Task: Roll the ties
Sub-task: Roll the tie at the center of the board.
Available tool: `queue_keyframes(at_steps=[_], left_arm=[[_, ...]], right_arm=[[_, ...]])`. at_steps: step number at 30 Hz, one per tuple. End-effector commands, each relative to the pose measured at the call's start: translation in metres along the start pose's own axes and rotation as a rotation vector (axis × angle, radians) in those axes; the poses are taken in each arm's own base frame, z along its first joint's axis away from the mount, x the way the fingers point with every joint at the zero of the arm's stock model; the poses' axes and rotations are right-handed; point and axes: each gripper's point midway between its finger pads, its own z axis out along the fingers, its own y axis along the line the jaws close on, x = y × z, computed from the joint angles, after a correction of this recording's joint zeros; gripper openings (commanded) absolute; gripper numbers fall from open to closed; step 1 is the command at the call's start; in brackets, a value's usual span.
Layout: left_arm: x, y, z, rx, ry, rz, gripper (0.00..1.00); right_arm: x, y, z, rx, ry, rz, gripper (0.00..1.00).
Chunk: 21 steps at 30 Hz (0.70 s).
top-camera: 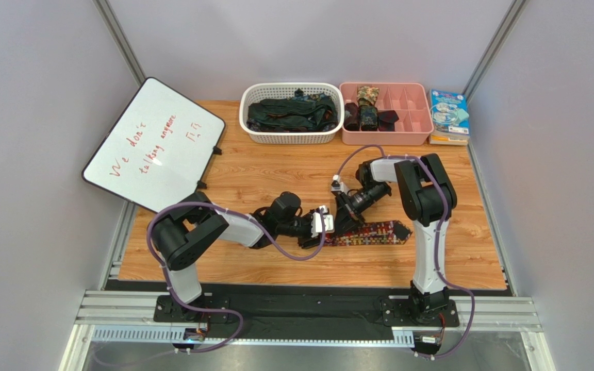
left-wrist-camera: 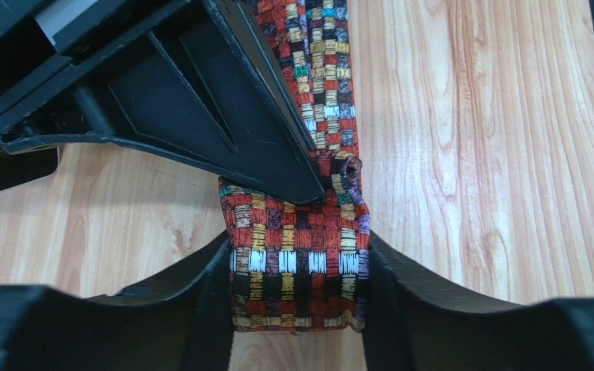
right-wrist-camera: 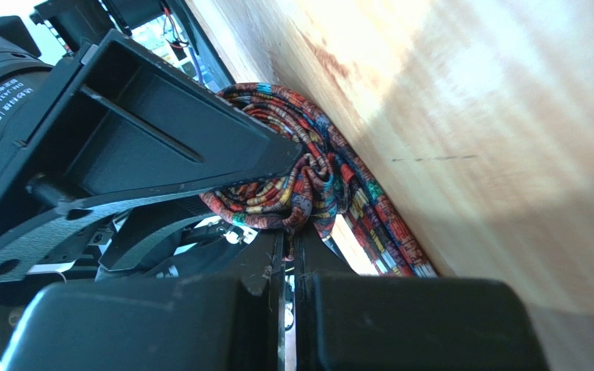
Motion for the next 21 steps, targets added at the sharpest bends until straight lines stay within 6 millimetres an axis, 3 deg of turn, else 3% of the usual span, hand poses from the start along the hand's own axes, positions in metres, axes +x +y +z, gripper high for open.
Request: queue_keyframes(at_steps=[1,3,5,6,8,11,16,21], left_arm=[[0.002,-0.016,0.002,0.083,0.014,-0.039,0.53],[0.011,-0.019,0.001,0.096,0.056,-0.052,0.47],[0.020,-0.024,-0.001,0.119,0.105,-0.058,0.40],[0.021,-0.024,-0.001,0.125,0.115,-0.054,0.37],[0.026,-0.025,-0.003,0.135,0.137,-0.057,0.32],[0.028,-0.026,-0.003,0.141,0.155,-0.070,0.29],[0.029,-0.025,-0.003,0.140,0.165,-0.073,0.29],[0.028,-0.022,-0.004,0.145,0.173,-0.074,0.29]], right_arm=[[-0.003,0.002,0.003,0.038,-0.019,-0.047,0.00],[-0.006,0.009,-0.001,0.039,-0.036,-0.072,0.01],[-0.010,0.013,-0.005,0.053,-0.052,-0.098,0.08],[-0.011,0.016,-0.011,0.059,-0.068,-0.109,0.20],[-0.011,0.015,-0.018,0.083,-0.088,-0.111,0.33],[-0.005,0.013,-0.024,0.103,-0.097,-0.107,0.42],[0.007,0.002,-0.022,0.125,-0.067,-0.107,0.42],[0.000,-0.002,-0.018,0.109,-0.074,-0.105,0.27]])
